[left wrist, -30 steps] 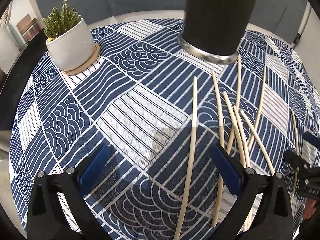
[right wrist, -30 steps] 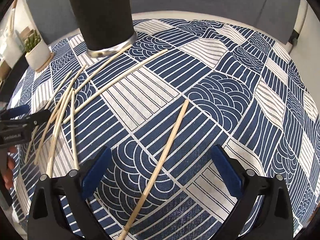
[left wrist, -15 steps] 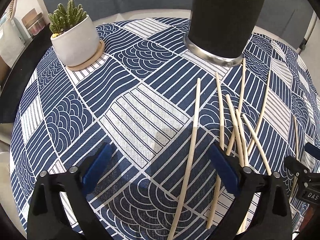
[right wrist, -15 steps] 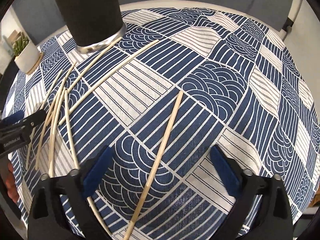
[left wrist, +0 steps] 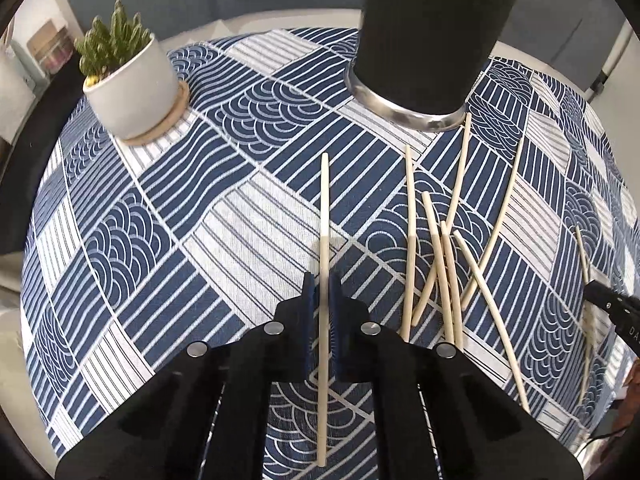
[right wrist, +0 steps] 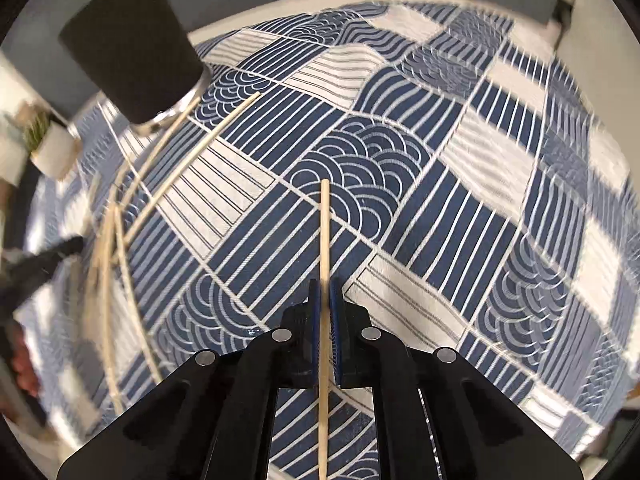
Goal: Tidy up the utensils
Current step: 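Close the left gripper on a skewer while the right gripper grasps another skewer, then raise both held skewers and bring them above the black cup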
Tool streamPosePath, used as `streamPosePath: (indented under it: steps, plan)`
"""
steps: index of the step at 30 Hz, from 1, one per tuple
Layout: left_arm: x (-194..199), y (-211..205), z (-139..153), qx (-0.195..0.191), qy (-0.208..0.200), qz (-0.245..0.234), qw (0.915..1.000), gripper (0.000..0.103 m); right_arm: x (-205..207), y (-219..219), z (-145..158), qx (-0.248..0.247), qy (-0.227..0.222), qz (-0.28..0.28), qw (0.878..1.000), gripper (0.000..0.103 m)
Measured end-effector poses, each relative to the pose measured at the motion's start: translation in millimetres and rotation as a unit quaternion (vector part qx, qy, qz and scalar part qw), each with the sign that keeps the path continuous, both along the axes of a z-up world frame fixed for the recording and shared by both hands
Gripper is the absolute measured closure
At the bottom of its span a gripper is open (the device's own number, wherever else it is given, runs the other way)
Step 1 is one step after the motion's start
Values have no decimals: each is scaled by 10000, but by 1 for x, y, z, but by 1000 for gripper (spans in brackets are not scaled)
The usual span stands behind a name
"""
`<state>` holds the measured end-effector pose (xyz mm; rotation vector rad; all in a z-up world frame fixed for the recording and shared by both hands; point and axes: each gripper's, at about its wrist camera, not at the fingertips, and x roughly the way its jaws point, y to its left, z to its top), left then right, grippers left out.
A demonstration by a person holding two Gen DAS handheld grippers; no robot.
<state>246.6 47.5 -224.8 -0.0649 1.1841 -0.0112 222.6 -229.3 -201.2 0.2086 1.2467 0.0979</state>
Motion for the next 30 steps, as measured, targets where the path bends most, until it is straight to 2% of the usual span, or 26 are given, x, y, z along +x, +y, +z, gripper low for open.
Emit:
streamPosePath:
  steps: [4,8,15,23,30]
  plan:
    - [-5,14,0,-383,122,273,9988,98,-4,-19,1,505,33,-169,9986,98]
    - [-14,16,0,-352,171,254,9989,98,-10,-30,9,627,-115,-211,9977,98]
    - [-22,34,8,-359,178,505,9979,98,-3,-47,34,823,-531,-289,9948,98]
    - [-13,43,69,-211,-387,588,9973,98,32,-39,106,900,-1288,18,9876,98]
    - [-4,35,144,-380,-1315,520,9892,98,73,-10,181,882,-2041,706,9724,98]
